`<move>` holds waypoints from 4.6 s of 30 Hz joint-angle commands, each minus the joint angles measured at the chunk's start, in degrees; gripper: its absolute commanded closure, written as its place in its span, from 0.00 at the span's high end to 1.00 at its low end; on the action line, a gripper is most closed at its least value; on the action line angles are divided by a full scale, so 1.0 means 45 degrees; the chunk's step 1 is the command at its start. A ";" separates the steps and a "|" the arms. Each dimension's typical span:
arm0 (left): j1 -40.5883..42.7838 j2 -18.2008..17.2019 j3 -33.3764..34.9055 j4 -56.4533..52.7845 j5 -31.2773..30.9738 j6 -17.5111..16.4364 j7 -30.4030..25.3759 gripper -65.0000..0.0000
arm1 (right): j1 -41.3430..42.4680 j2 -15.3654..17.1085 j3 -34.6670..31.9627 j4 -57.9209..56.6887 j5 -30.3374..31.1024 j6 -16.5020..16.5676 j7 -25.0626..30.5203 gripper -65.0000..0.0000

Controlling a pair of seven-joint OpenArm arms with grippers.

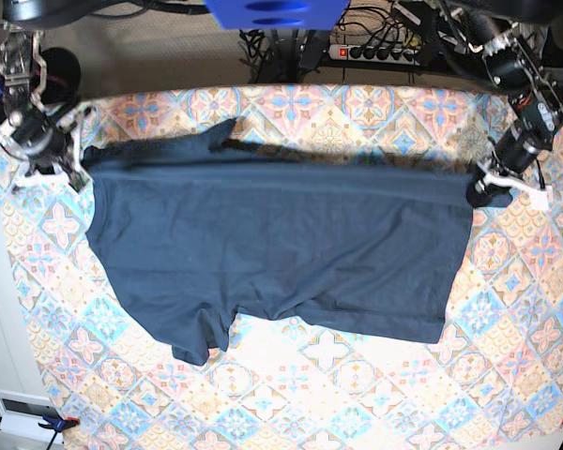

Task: Layout the t-shirt on the table in an organized manner, then fold the t-shirt properly
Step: 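Release the shirt corners and reposition both grippers along the shirt edge, then grasp the shirt edge with the right gripper near the sleeve, then pull the held shirt edges apart with both grippers to straighten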

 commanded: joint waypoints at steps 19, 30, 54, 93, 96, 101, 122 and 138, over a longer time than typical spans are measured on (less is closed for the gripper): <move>-0.4460 0.0050 -0.0034 -0.4544 0.2030 0.0007 -0.0315 0.00 | 0.3851 0.0197 -0.2947 -0.3161 -0.0123 -0.0070 0.0101 0.01; -0.4030 -0.0751 0.1333 -0.4485 0.2792 -0.0052 0.0545 0.43 | 0.3421 0.0197 -0.2400 -0.2399 -0.0123 -0.0070 0.0081 0.08; -0.1979 -0.1396 0.0337 -0.3352 -0.1115 -0.0071 0.0545 0.58 | 0.0218 0.0158 -0.4178 0.0101 -0.0084 -0.0070 0.1019 0.38; -0.1412 -0.1337 0.0376 -0.2453 -0.1076 -0.0052 0.0545 0.58 | 0.2874 -0.1093 -0.7909 -0.2282 -0.0143 -0.0070 0.0921 0.19; -0.1412 -0.1337 0.0376 -0.2453 -0.1076 -0.0052 0.0545 0.58 | 0.2855 -0.1093 -0.7870 -0.2106 -0.0143 -0.0070 0.0902 0.03; -0.1373 -0.1337 0.0376 -0.2453 -0.1057 -0.0071 0.0525 0.58 | 0.2777 -0.1093 -0.7128 -0.0582 -0.0143 -0.0070 0.0902 0.01; -0.1334 -0.1337 0.0396 -0.2453 -0.1057 -0.0071 0.0525 0.58 | 0.4418 -0.1249 -0.3416 -0.0582 -0.0123 -0.0070 0.0394 0.01; -0.1119 -0.1357 0.0552 -0.2453 -0.1037 -0.0091 0.0604 0.59 | 0.4515 -0.2050 -0.4940 -0.1579 -0.0377 -0.0070 0.0238 0.04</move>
